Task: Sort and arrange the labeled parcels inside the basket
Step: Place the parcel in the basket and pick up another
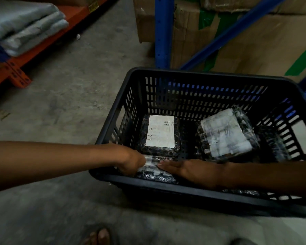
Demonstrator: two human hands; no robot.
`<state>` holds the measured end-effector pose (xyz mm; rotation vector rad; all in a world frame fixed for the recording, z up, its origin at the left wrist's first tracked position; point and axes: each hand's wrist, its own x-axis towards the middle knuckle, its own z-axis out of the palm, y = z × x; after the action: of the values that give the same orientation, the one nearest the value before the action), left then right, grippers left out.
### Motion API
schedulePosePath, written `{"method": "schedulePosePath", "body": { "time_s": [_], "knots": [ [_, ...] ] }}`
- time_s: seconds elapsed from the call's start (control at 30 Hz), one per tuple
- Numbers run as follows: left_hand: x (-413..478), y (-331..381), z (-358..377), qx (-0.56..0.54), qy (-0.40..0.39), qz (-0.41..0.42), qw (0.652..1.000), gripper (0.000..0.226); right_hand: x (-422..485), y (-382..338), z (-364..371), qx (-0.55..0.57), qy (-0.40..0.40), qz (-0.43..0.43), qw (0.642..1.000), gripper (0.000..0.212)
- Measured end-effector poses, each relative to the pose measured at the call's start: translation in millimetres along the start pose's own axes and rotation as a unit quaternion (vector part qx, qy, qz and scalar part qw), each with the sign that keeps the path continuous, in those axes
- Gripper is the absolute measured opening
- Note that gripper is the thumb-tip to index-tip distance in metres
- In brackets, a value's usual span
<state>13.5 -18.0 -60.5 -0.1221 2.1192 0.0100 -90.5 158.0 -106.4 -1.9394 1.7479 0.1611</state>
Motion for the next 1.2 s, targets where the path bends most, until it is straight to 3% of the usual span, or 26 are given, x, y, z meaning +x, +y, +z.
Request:
{"method": "schedulePosePath", "body": {
  "time_s": [0.17, 0.33, 0.4, 0.5, 0.63, 0.7, 0.8, 0.9, 0.93, 1.03, 1.2],
  "knots": [
    [-4, -1, 7, -0.039, 0.026, 0.023, 0.999, 0.041, -7, 4, -10, 0.106, 0.033, -0.013, 0.994, 0.057],
    [-13, -9, 6, -0.093, 0.028, 0.034, 0.995, 0.041, -1, 6, -13, 0.109, -0.027, 0.039, 0.993, 0.077],
    [-15, -12, 4, -0.132, 0.037, 0.031, 0.990, 0.040, 0, 8, -17, 0.121, -0.010, 0.049, 0.991, 0.078],
    [-11, -18, 4, -0.265, 0.095, 0.000, 0.959, 0.036, -2, 8, -19, 0.152, 0.054, 0.068, 0.985, 0.074],
    [-2, -20, 5, -0.442, 0.168, -0.047, 0.880, 0.039, -3, 13, -15, 0.234, 0.120, 0.149, 0.953, 0.071],
    [-1, -22, 2, -0.495, 0.196, -0.057, 0.844, 0.032, -3, 19, -19, 0.348, 0.131, 0.189, 0.909, 0.064],
    [-4, -27, -7, -0.578, 0.245, -0.055, 0.777, 0.025, -9, 33, -31, 0.568, 0.188, 0.217, 0.772, 0.044],
    [-5, -26, -13, -0.661, 0.267, -0.057, 0.699, 0.032, -18, 51, -45, 0.684, 0.220, 0.233, 0.655, 0.014],
    [-3, -24, -14, -0.681, 0.265, -0.061, 0.680, 0.040, -20, 56, -49, 0.707, 0.221, 0.242, 0.626, 0.014],
    [7, -17, -17, -0.712, 0.251, -0.041, 0.655, 0.045, -15, 68, -54, 0.734, 0.238, 0.281, 0.571, 0.028],
    [39, -17, -32, -0.672, 0.321, -0.085, 0.662, 0.043, 23, 76, -61, 0.701, 0.305, 0.342, 0.546, 0.034]
  ]
}}
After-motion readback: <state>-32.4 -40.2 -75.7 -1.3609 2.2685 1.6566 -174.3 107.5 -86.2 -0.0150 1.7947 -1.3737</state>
